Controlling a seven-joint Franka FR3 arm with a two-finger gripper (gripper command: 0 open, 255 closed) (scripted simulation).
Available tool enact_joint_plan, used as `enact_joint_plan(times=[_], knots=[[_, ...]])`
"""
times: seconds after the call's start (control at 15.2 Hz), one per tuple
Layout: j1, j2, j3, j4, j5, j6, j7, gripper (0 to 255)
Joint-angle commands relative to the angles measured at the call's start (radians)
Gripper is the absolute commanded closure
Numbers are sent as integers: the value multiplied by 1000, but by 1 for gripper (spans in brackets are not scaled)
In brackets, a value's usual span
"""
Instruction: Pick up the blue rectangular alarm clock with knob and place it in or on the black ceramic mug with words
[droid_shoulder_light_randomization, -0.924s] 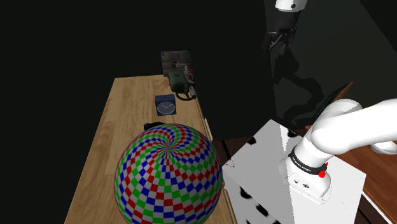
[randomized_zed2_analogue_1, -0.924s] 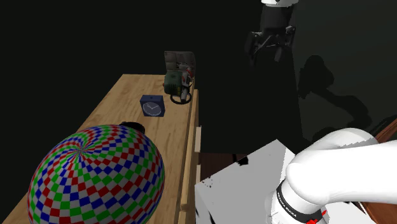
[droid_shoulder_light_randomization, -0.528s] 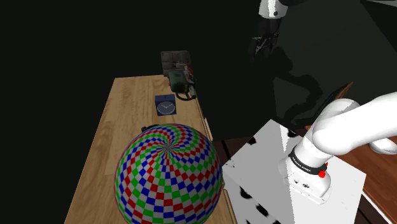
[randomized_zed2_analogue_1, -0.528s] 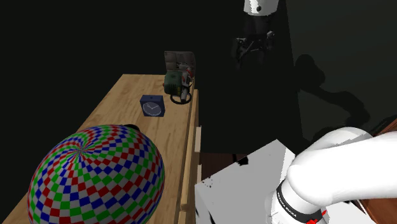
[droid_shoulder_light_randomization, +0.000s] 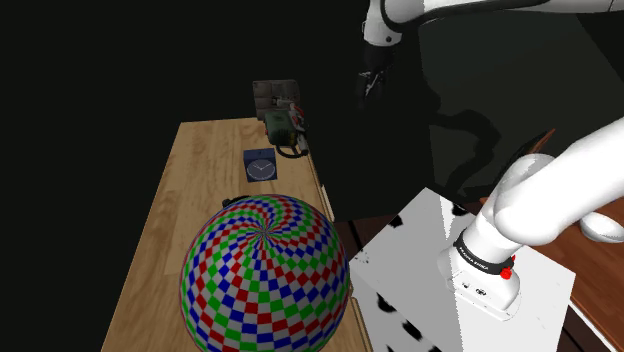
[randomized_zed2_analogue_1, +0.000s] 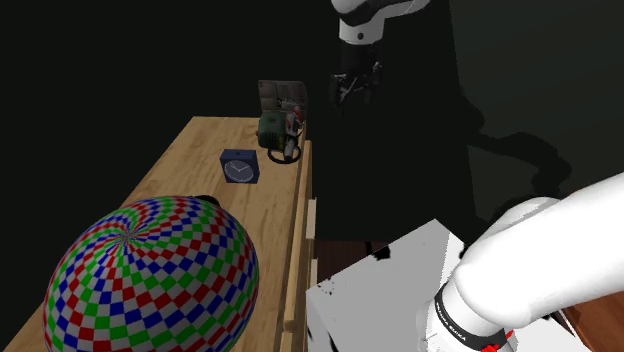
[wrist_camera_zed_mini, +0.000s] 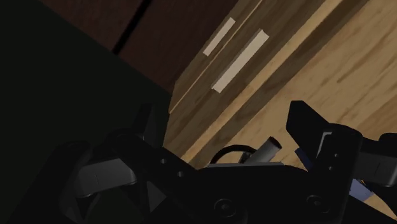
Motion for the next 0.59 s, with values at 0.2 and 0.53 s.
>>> enact_joint_plan(times=[0.2,0.53], knots=[[45,155,19,72,21,89,-70,0],[82,310,43,165,37,155,-141,0]])
